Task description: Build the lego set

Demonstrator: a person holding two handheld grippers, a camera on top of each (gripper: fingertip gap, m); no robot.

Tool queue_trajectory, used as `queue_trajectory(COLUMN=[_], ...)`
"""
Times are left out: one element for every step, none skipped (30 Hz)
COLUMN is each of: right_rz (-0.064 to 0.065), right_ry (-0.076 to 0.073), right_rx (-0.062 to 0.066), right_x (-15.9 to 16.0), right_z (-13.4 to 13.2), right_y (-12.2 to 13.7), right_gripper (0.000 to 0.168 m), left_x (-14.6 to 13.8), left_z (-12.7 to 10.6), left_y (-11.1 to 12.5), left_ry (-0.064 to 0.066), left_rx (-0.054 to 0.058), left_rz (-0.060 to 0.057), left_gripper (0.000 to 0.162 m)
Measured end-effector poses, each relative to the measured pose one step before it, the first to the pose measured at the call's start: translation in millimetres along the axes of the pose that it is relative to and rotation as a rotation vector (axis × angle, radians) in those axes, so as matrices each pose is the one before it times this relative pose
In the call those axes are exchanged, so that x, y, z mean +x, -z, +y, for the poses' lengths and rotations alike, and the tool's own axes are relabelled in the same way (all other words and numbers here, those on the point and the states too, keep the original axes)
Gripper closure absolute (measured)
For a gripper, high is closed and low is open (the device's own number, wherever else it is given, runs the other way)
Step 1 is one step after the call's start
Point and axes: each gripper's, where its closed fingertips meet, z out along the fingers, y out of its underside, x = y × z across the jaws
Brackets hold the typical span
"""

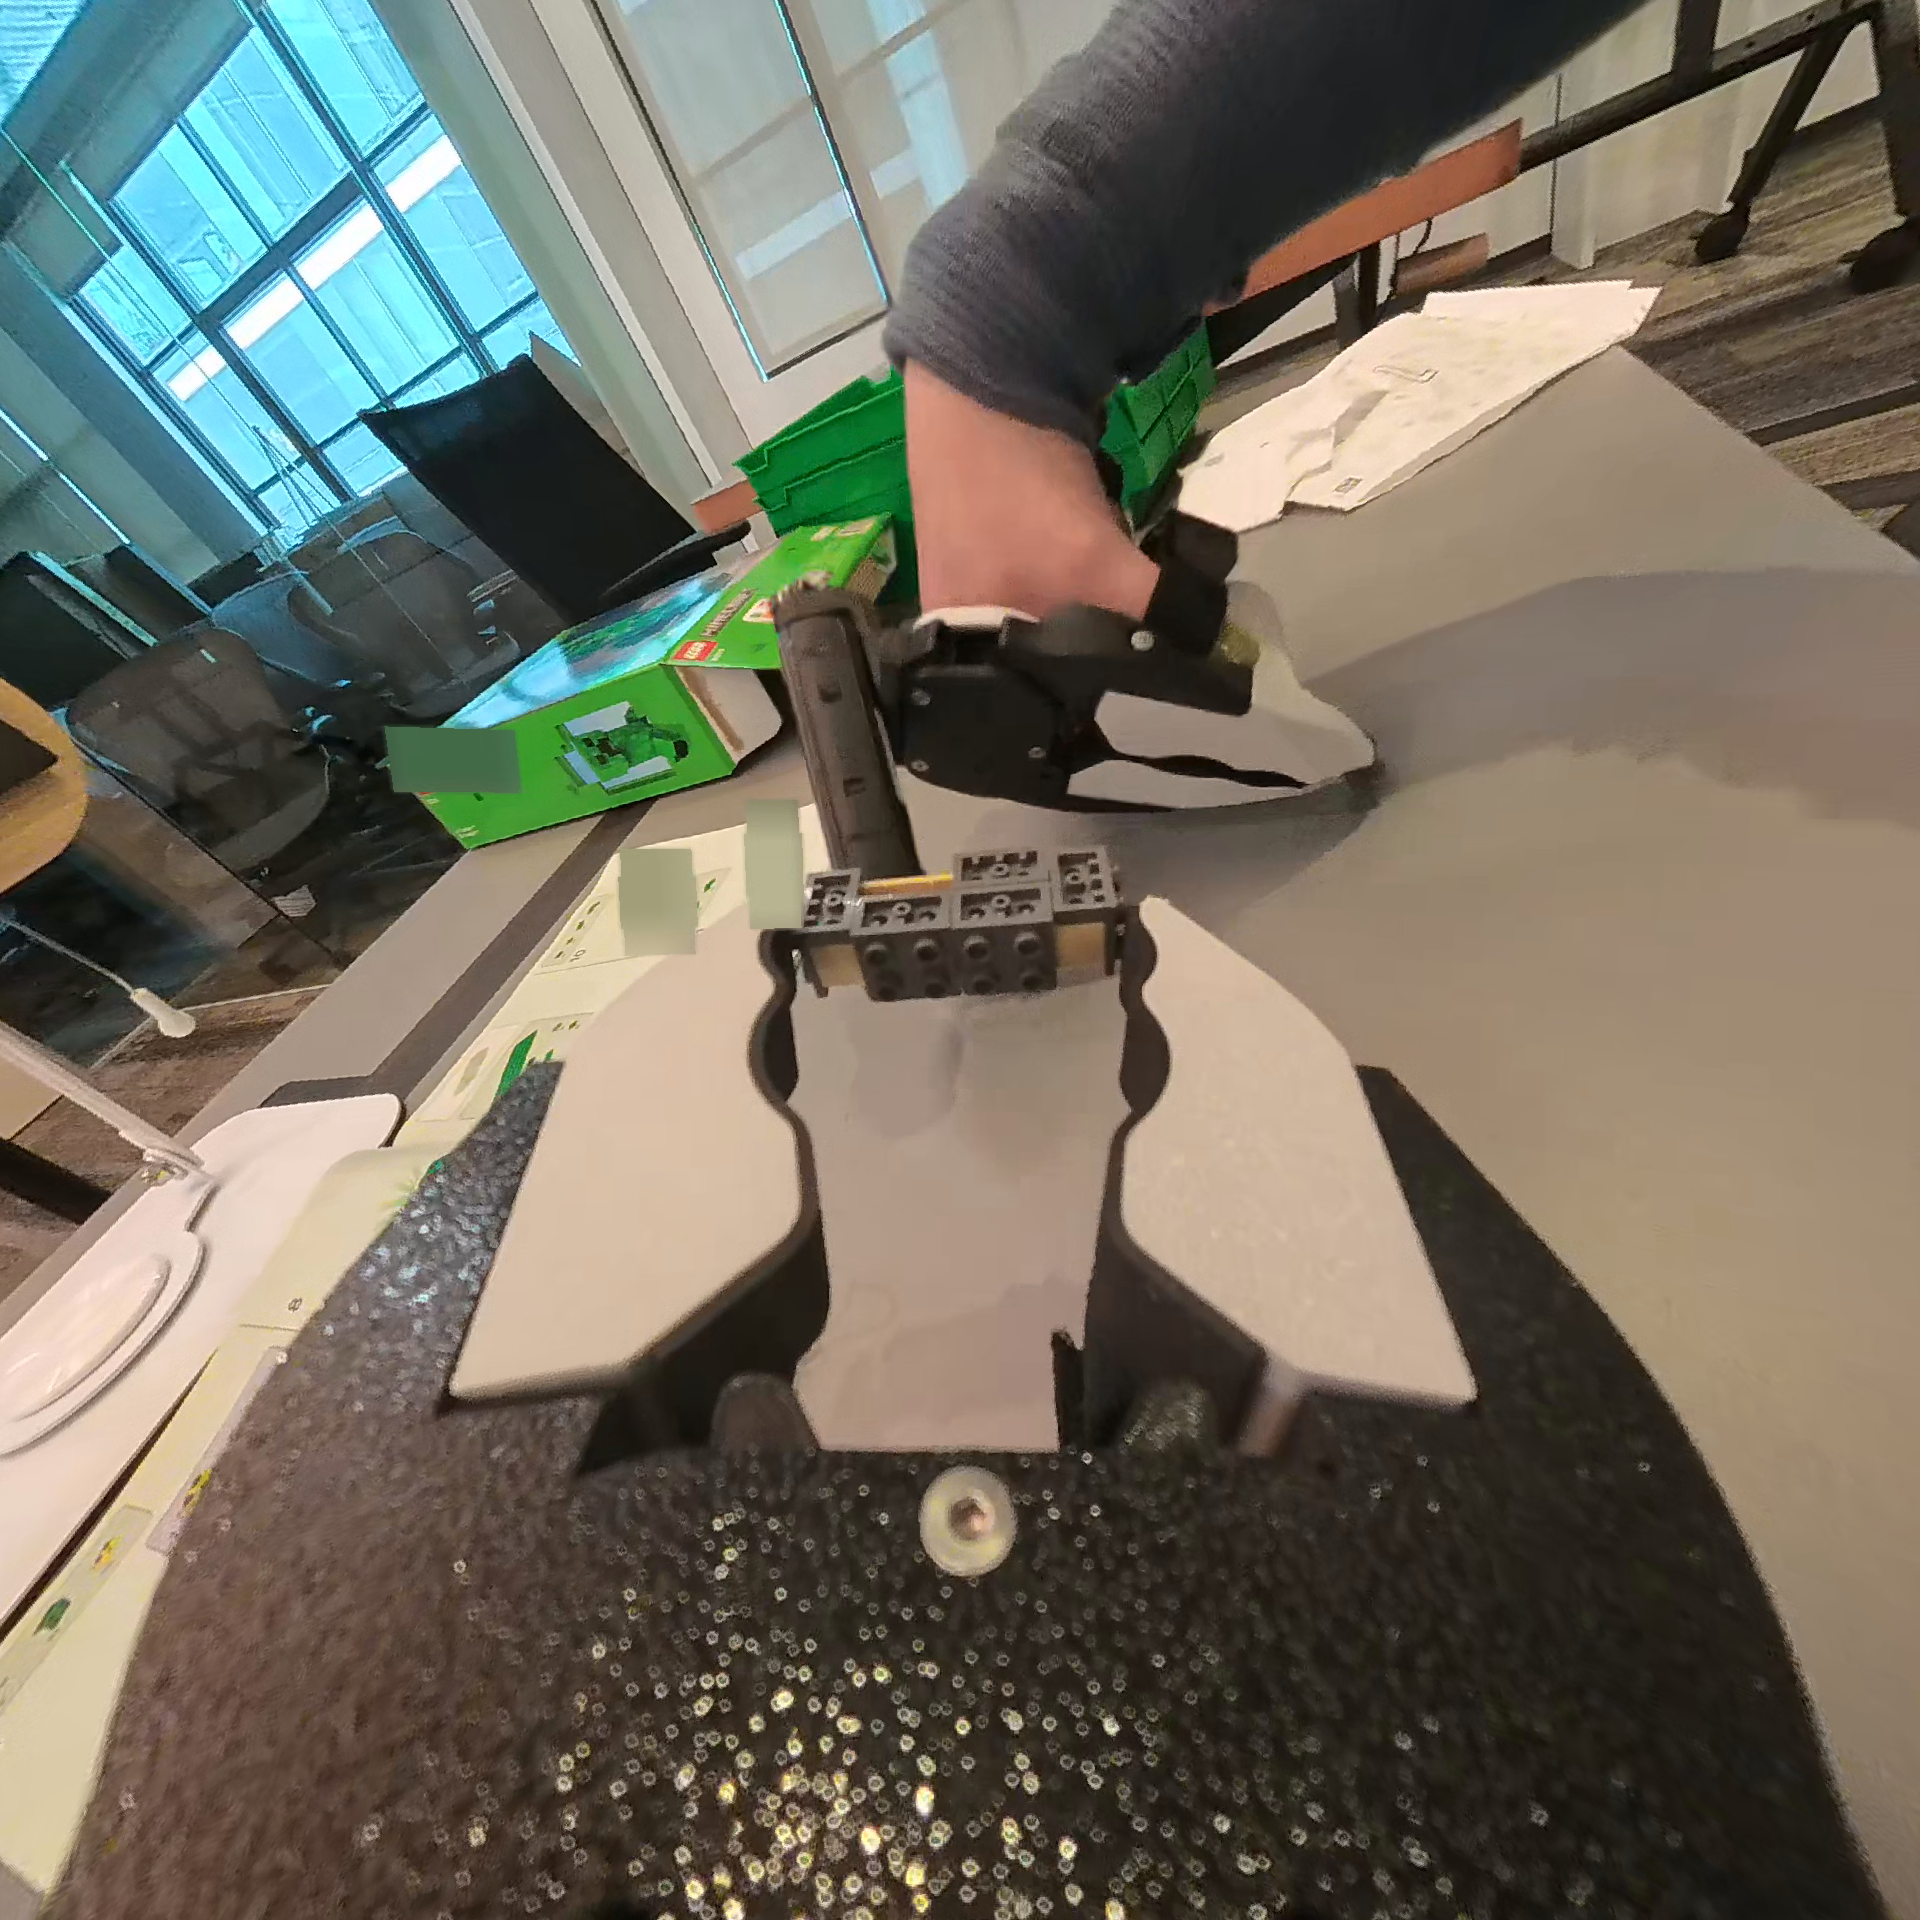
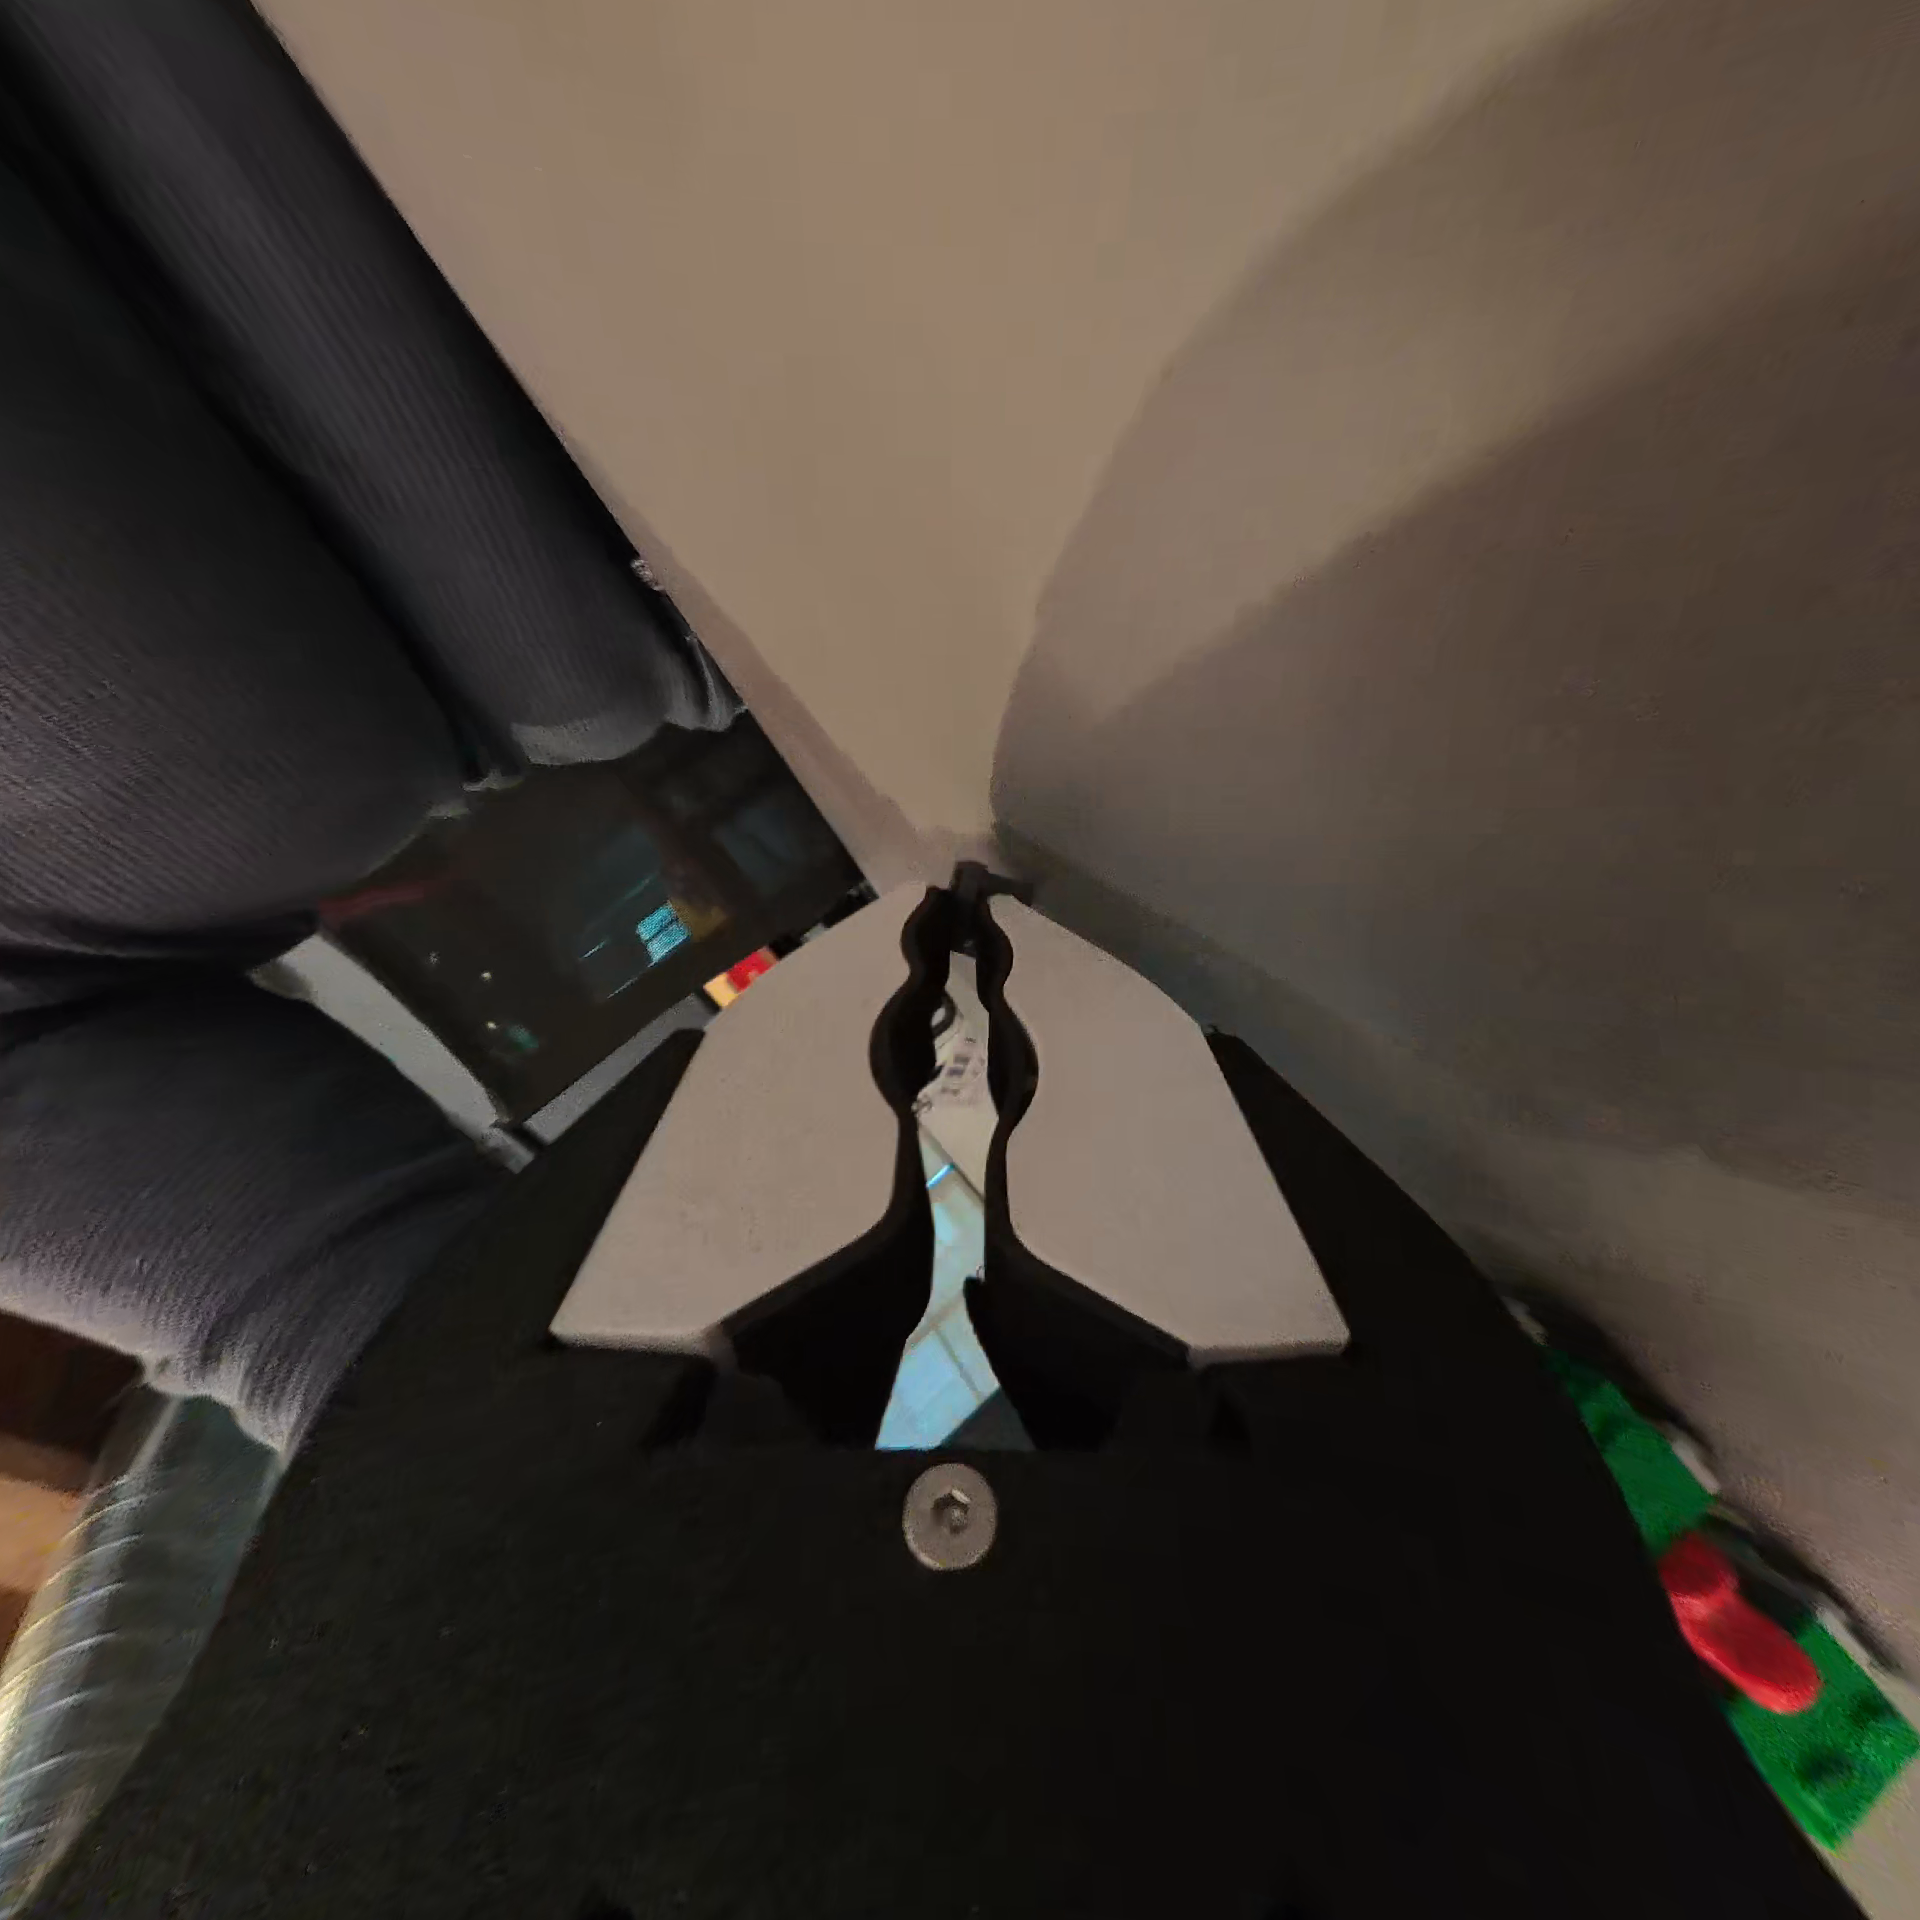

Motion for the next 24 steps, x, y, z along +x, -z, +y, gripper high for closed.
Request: queue_trajectory(right_rz=[-0.0062, 0.0087, 0.0209, 0.0264, 0.0248, 0.0179, 0.0189, 0.0191, 0.0403, 0.0599, 0.0707, 0.0778, 0.0713, 0.0512, 0.0498, 0.0536, 0.0505, 0.0594, 0.0486, 0.0311, 0.0171, -0.0017, -0.0058, -0.0169], right_ry=[-0.0099, -0.0102, -0.0096, -0.0083, -0.0043, -0.0054, -0.0041, -0.0024, 0.0133, 0.0258, 0.0269, 0.0398, 0.0582, 0.0700, 0.0765, 0.0753, 0.0737, 0.0656, 0.0489, 0.0325, 0.0143, 0.0022, -0.0010, 0.0032], right_rx=[-0.0115, -0.0110, -0.0045, 0.0014, 0.0075, 0.0187, 0.0328, 0.0460, 0.0577, 0.0680, 0.0804, 0.0991, 0.1138, 0.1157, 0.1119, 0.0919, 0.0632, 0.0449, 0.0309, 0.0118, 0.0090, 0.0145, 0.0115, 0.0064], right_x=[1.05, 2.40, 3.53, 4.08, 3.58, 2.32, 1.60, 0.10, 1.12, 2.23, 2.30, 1.97, -0.49, -4.71, -5.68, -5.23, -4.88, -2.55, -2.37, -2.37, -1.76, -2.15, -0.96, -1.60], right_z=[-0.96, -0.44, -0.75, -1.19, -1.70, -2.39, -3.40, -3.55, -3.19, -2.33, -2.10, -3.06, -3.51, -2.44, -1.24, 1.46, 4.59, 5.54, 5.94, 6.39, 4.08, 1.51, 0.18, 0.22], right_y=[1.30, 1.98, 2.77, 3.41, 3.68, 4.23, 4.94, 5.22, 5.69, 6.16, 6.21, 5.89, 5.15, 3.57, 2.37, 0.97, -0.51, -1.27, -1.55, -1.09, -0.76, -0.21, 0.12, -0.01], right_gripper=[0.164, 0.164, 0.164, 0.163, 0.162, 0.162, 0.161, 0.156, 0.152, 0.148, 0.144, 0.140, 0.140, 0.142, 0.143, 0.145, 0.145, 0.142, 0.140, 0.140, 0.137, 0.136, 0.136, 0.137], left_x=[0.14, 0.70, 0.78, 1.03, 1.06, 0.92, 1.11, 1.04, 0.98, 0.52, 0.30, -0.01, 0.18, 0.34, 0.64, 1.00, 1.04, 0.89, 0.76, 1.02, 1.06, 1.05, 0.96, 1.05], left_z=[0.27, 0.47, 0.37, 0.28, 0.39, 0.22, 0.18, 0.14, 0.16, 0.32, 0.28, 0.02, -0.26, -0.48, -0.78, -0.79, -0.43, -0.09, -0.06, -0.15, 0.03, -0.02, -0.06, -0.13], left_y=[-0.19, -0.33, -0.39, -0.47, -0.67, -0.50, -0.60, -0.53, -0.51, -0.39, -0.23, -0.11, -0.18, -0.20, -0.31, -0.43, -0.40, -0.47, -0.47, -0.57, -0.49, -0.45, -0.30, -0.27], left_ry=[0.0011, 0.0005, -0.0001, -0.0003, 0.0000, 0.0002, 0.0004, 0.0012, 0.0023, 0.0023, 0.0021, 0.0033, 0.0056, 0.0071, 0.0074, 0.0073, 0.0058, 0.0031, 0.0018, 0.0024, 0.0032, 0.0028, 0.0022, 0.0024], left_rx=[-0.0011, -0.0021, -0.0016, -0.0015, -0.0020, -0.0011, -0.0004, -0.0002, -0.0001, -0.0003, 0.0000, 0.0015, 0.0032, 0.0047, 0.0060, 0.0055, 0.0031, 0.0018, 0.0014, 0.0011, 0.0009, 0.0011, 0.0009, 0.0007], left_rz=[0.0016, 0.0040, 0.0043, 0.0050, 0.0048, 0.0039, 0.0044, 0.0050, 0.0047, 0.0030, 0.0009, 0.0001, 0.0012, 0.0032, 0.0050, 0.0068, 0.0073, 0.0049, 0.0040, 0.0055, 0.0065, 0.0057, 0.0059, 0.0068], left_gripper=[0.102, 0.102, 0.102, 0.102, 0.102, 0.102, 0.102, 0.102, 0.102, 0.102, 0.102, 0.102, 0.102, 0.102, 0.102, 0.102, 0.102, 0.102, 0.102, 0.102, 0.102, 0.102, 0.102, 0.102])
